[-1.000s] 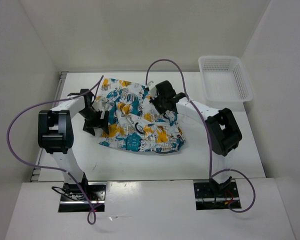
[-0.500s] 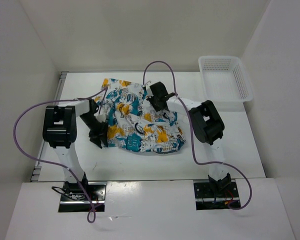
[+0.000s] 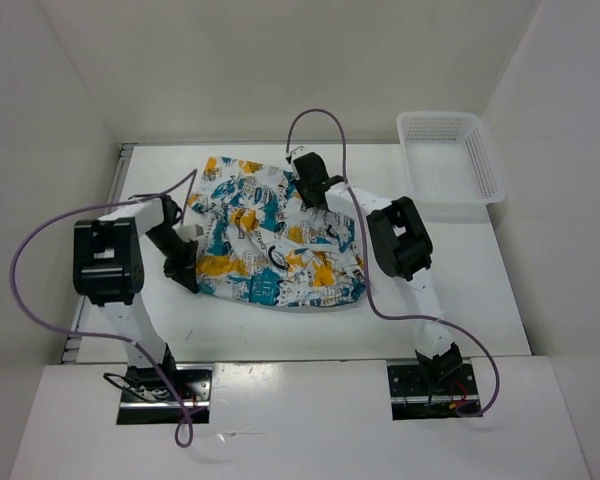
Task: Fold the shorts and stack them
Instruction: Fold the shorts
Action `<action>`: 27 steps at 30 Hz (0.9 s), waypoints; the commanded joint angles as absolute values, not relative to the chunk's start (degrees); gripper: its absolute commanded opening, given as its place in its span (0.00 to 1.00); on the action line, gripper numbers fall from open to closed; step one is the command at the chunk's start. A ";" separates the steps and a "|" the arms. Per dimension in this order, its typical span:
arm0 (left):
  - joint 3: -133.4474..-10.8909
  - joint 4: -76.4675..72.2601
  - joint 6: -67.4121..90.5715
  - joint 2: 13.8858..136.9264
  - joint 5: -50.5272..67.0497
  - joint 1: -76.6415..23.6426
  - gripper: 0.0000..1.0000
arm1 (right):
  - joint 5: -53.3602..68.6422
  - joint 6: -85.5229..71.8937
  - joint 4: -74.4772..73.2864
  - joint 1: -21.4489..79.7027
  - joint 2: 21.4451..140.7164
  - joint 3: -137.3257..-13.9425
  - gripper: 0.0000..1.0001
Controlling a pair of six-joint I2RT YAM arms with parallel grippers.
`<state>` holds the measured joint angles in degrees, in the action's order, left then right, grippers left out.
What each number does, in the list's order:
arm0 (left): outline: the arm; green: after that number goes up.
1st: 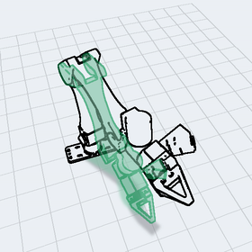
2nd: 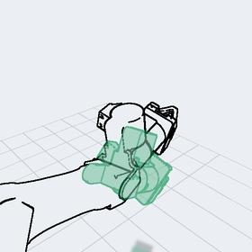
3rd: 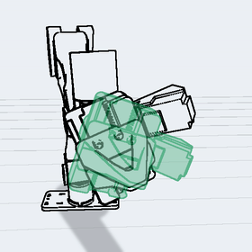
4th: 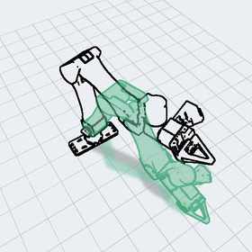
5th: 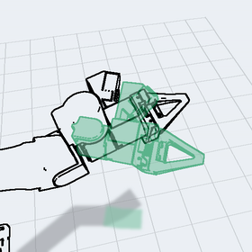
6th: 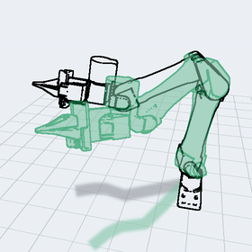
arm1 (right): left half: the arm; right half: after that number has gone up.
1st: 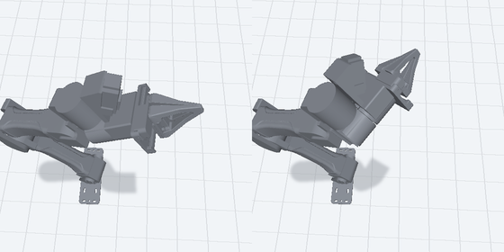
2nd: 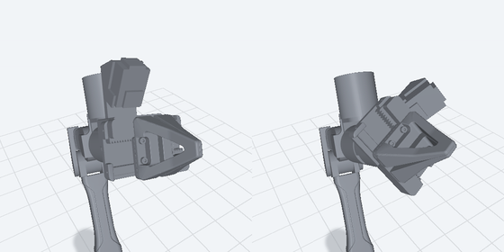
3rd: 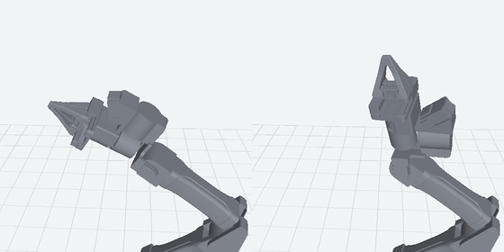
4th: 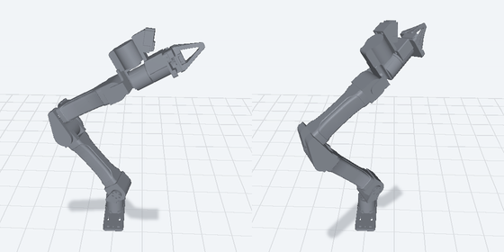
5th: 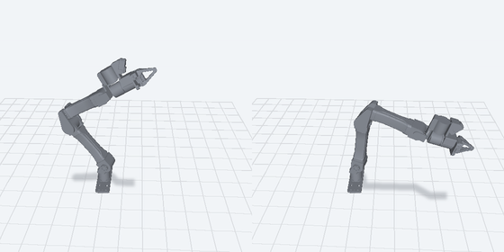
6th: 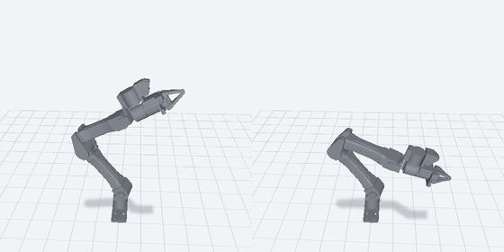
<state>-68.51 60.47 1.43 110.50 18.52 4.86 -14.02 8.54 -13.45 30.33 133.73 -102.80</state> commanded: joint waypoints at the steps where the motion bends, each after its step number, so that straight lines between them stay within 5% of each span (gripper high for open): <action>1: -69.52 68.08 0.00 99.96 12.32 7.11 0.00 | -15.47 5.46 -13.27 30.06 135.44 -108.10 0.00; 7: -68.21 74.44 0.00 92.03 6.42 6.60 0.00 | -16.08 5.09 -13.27 30.06 133.96 -110.74 0.01; 10: -66.54 74.44 0.00 90.80 6.42 5.80 0.00 | -11.37 6.76 -14.76 30.06 130.62 -111.36 0.15; 14: -66.53 74.44 0.00 89.38 5.81 5.80 0.00 | 2.34 17.28 -20.98 30.06 117.65 -108.03 0.44; 15: -67.14 74.44 0.00 88.51 5.80 5.80 0.00 | 5.42 21.32 -27.10 30.06 115.16 -106.28 0.63; 18: -67.68 74.44 0.00 87.19 5.80 5.80 0.00 | 7.83 38.46 -35.14 30.06 104.44 -94.17 0.84; 22: -68.20 74.44 0.00 85.96 6.41 5.80 0.00 | 1.77 52.45 -32.11 31.46 86.87 -67.85 0.88; 27: -67.07 74.44 0.00 84.64 6.94 5.80 0.00 | 2.91 57.22 -31.11 37.78 67.09 -54.68 0.88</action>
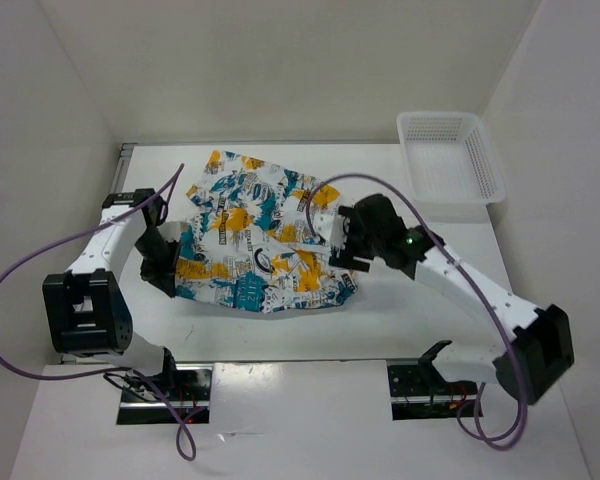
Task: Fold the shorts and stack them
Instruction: Fold the shorts
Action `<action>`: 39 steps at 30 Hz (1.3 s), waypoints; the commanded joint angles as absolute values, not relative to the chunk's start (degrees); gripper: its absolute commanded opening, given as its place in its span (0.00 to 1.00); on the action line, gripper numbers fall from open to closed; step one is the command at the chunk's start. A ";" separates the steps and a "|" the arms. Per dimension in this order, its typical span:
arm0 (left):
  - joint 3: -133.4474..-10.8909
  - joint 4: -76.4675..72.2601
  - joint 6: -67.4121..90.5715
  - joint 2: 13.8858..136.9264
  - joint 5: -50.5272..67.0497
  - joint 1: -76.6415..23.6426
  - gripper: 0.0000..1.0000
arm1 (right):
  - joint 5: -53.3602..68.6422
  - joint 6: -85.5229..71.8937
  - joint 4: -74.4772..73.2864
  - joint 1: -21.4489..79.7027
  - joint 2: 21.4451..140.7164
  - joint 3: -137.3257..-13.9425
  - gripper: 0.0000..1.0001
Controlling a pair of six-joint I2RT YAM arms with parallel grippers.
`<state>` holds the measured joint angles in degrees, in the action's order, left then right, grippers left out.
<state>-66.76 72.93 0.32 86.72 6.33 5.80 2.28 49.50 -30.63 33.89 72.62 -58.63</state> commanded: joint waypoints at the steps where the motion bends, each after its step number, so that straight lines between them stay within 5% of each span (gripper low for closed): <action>1: -66.45 74.44 0.00 84.12 6.94 5.80 0.00 | 2.90 57.22 -31.81 38.75 66.02 -52.67 0.88; 15: -67.06 73.39 0.00 84.11 5.81 5.80 0.00 | -0.26 63.90 -32.89 54.92 58.01 -37.80 0.91; 22: -67.58 73.39 0.00 85.17 5.80 5.80 0.00 | 0.42 60.66 -21.99 54.93 68.90 -35.51 0.91; 27: -67.59 73.39 0.00 85.17 6.32 5.80 0.00 | 0.01 58.27 -15.12 54.93 71.37 -35.51 0.50; 32: -66.36 73.39 0.00 83.33 6.33 6.33 0.00 | -0.61 60.29 -13.10 49.49 72.42 -33.84 0.45; 39: -65.83 74.44 0.00 79.46 6.86 6.94 0.00 | -0.62 61.96 -10.02 48.87 74.36 -32.70 0.25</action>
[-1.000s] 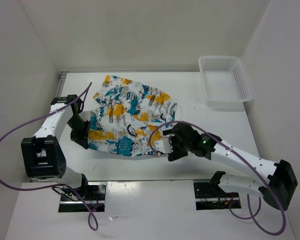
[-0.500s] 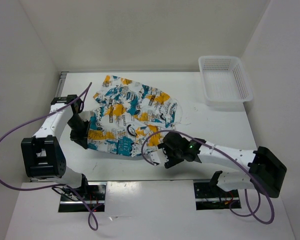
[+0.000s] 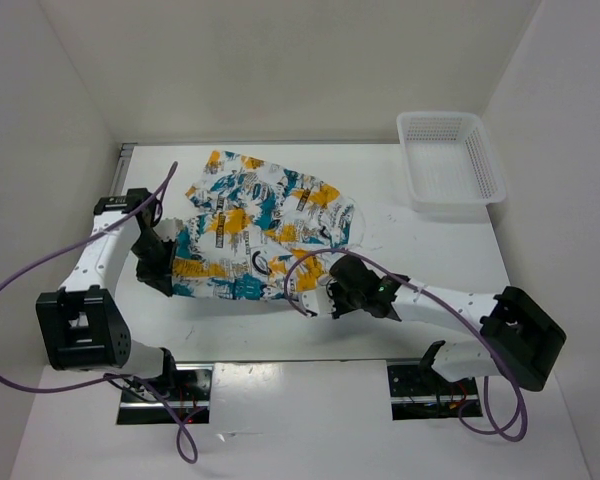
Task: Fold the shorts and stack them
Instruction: Fold the shorts
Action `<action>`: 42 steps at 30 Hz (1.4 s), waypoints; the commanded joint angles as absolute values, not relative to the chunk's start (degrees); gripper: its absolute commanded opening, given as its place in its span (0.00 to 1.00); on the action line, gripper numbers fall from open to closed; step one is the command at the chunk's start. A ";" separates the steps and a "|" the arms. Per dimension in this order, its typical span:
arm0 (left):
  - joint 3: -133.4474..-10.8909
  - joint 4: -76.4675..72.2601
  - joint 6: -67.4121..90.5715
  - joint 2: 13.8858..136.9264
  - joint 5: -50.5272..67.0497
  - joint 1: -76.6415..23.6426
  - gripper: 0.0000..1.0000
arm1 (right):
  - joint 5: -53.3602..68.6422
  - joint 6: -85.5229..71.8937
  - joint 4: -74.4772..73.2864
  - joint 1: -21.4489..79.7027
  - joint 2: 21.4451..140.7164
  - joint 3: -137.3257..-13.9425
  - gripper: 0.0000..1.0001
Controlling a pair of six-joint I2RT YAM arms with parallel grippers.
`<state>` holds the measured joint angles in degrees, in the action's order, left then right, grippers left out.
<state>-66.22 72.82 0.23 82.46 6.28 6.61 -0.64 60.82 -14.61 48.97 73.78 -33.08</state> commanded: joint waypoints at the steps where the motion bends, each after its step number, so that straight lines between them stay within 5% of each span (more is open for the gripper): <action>1: -65.31 74.44 0.00 79.45 6.86 6.94 0.00 | -0.62 62.48 -10.02 48.87 74.36 -32.70 0.16; 4: -65.30 74.44 0.00 77.35 6.86 7.47 0.00 | -0.09 63.11 -12.03 48.87 74.36 -33.83 0.00; 15: -70.75 74.97 0.00 66.10 7.37 8.61 0.00 | 9.14 55.21 -42.25 62.03 62.40 -52.97 0.00; 21: -80.93 74.97 0.00 66.00 15.55 12.65 0.00 | 14.06 41.84 -42.10 65.65 63.46 -59.24 0.00; 26: -101.38 74.45 0.00 83.64 20.91 12.66 0.00 | 13.62 46.92 -40.79 56.73 66.70 -57.31 0.00; 30: -133.85 74.44 0.00 107.24 22.86 12.57 0.00 | 15.98 46.24 -38.41 49.14 72.57 -57.30 0.00; 42: -170.58 71.03 0.00 141.31 20.21 1.14 0.00 | 22.85 39.20 -36.39 30.51 90.25 -62.58 0.00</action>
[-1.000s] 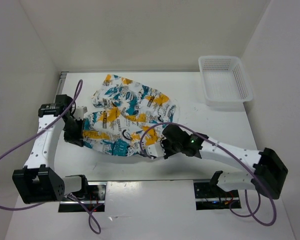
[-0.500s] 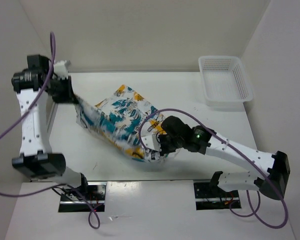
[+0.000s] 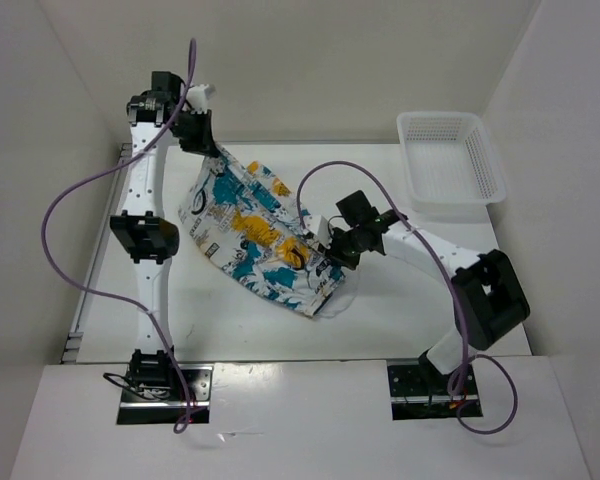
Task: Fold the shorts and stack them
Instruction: Fold the shorts
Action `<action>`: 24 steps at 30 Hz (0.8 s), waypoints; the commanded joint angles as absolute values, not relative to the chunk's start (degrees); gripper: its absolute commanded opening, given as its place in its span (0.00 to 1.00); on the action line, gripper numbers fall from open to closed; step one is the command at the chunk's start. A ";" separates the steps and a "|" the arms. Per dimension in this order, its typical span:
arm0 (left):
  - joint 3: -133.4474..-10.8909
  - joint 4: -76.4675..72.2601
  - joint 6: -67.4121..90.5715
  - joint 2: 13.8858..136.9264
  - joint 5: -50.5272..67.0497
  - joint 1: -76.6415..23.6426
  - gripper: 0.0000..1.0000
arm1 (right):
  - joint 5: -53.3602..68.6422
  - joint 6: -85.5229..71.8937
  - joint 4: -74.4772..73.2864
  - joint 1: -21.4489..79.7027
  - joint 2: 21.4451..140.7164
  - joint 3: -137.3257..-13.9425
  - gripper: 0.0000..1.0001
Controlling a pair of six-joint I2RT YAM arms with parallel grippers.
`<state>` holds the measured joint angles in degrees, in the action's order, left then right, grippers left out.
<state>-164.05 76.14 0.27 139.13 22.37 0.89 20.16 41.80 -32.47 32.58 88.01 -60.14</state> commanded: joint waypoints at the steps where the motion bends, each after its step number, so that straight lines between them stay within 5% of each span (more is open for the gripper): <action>1: -173.55 70.23 0.00 142.72 20.21 1.14 0.00 | 22.85 39.20 -36.39 30.50 91.92 -63.27 0.00; 10: -179.30 64.69 0.00 154.76 12.22 -2.99 0.03 | 22.32 37.10 -37.00 27.42 98.69 -64.42 0.00; 16: -179.30 58.82 0.00 158.37 12.22 -4.92 0.25 | 19.17 35.34 -36.12 25.94 99.23 -65.04 0.00; 17: -179.30 57.93 0.00 158.38 11.26 -4.92 0.29 | 17.94 34.81 -36.12 24.97 100.45 -66.61 0.10; 18: -179.30 57.31 0.00 159.25 10.73 -5.70 0.35 | 17.15 34.80 -36.99 24.35 100.98 -67.14 0.50; 19: -179.30 56.70 0.00 159.87 10.11 -6.23 0.46 | 15.31 32.89 -37.00 23.82 101.51 -67.67 0.67; 21: -179.30 57.21 0.00 159.87 10.11 -6.24 0.79 | 8.37 32.34 -36.21 23.82 102.65 -69.34 0.84; 24: -179.30 58.70 0.00 159.18 7.66 -6.24 0.96 | 8.78 31.21 -38.75 21.28 102.66 -73.73 0.84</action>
<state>-177.51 60.64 0.21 159.79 10.20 -5.91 12.27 33.45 -36.27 23.07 102.72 -68.47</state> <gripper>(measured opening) 0.941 0.842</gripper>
